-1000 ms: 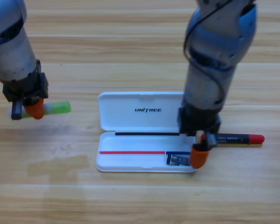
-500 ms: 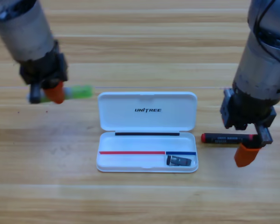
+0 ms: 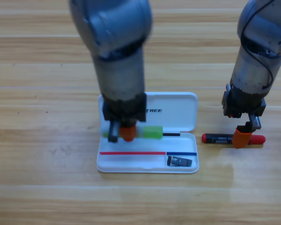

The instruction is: Clean up eraser and pencils

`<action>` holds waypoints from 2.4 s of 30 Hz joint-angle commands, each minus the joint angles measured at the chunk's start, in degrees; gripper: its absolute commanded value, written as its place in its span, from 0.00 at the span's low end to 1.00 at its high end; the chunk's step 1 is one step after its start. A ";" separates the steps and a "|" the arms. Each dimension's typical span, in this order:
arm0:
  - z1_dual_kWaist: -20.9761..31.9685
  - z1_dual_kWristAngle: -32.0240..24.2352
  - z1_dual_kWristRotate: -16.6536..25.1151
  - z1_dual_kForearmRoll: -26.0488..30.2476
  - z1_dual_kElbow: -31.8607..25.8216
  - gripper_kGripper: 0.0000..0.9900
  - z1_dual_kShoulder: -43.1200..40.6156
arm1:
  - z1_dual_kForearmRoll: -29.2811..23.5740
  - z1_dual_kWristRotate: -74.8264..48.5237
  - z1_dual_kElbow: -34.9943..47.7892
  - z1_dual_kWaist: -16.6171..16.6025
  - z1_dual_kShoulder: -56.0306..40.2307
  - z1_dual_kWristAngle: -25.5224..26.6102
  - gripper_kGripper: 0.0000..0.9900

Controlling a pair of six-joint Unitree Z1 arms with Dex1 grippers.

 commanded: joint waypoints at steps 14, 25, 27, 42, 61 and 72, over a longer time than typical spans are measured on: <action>-1.15 -2.92 0.58 0.57 0.10 0.00 7.70 | -2.38 -2.50 -0.34 -3.13 7.99 0.87 0.50; -0.09 -3.54 1.19 -0.13 1.59 0.00 7.79 | -2.30 -0.65 -0.25 -2.95 6.49 -0.53 0.00; 0.17 -3.54 1.28 -0.57 2.12 0.00 7.70 | -1.50 1.10 0.19 -2.69 4.12 -0.80 0.00; 0.88 -3.89 1.11 -2.77 3.52 0.00 7.87 | 4.12 3.21 5.90 0.30 -9.42 1.49 0.00; 0.88 -3.89 -1.00 -2.86 3.70 1.00 7.70 | 5.61 3.39 6.17 1.35 -10.21 2.45 0.00; 0.79 -3.72 -1.44 -2.77 3.79 1.00 7.26 | 6.05 3.39 6.26 1.79 -11.26 2.81 0.00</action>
